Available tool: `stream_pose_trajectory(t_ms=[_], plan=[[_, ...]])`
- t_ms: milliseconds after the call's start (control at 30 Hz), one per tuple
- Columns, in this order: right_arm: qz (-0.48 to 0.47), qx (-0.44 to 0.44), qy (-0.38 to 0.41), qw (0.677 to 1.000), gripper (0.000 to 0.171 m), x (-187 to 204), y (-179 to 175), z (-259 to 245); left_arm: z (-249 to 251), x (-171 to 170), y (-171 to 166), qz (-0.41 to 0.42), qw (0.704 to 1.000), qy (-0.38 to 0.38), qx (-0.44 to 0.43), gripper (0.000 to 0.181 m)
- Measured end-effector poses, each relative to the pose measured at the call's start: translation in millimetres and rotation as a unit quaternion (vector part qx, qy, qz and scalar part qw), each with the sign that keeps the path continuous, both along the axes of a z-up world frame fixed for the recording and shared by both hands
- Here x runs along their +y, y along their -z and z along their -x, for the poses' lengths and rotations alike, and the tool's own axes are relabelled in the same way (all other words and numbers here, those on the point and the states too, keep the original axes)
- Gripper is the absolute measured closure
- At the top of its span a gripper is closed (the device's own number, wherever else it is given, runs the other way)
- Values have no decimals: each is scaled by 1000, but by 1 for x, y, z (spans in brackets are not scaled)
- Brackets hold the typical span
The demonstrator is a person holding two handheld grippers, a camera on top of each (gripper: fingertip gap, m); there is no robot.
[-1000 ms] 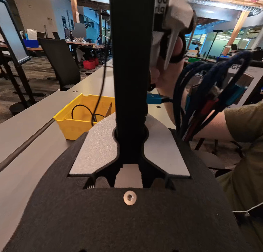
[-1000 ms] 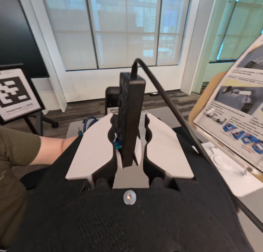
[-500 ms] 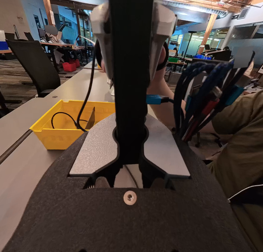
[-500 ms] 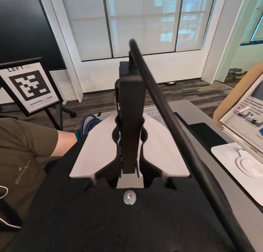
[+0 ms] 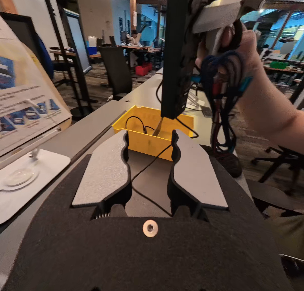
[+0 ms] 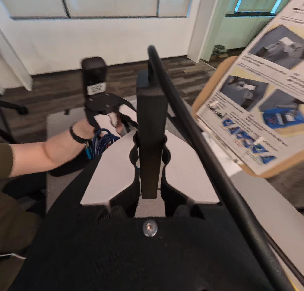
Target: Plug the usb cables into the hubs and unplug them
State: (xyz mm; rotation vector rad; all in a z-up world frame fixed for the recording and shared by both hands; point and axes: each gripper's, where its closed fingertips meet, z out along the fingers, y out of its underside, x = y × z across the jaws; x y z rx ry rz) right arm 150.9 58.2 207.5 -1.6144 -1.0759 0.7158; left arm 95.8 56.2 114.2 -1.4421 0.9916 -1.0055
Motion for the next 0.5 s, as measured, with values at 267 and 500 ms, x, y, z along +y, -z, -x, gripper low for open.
stream_pose_trajectory(t_ms=[267,500], plan=[[92,65,117,987,146,68,14,-51,-11,3,23,26,999,7,47,136],[86,89,87,989,145,54,-10,-49,-58,2,98,28,985,45,163,135]])
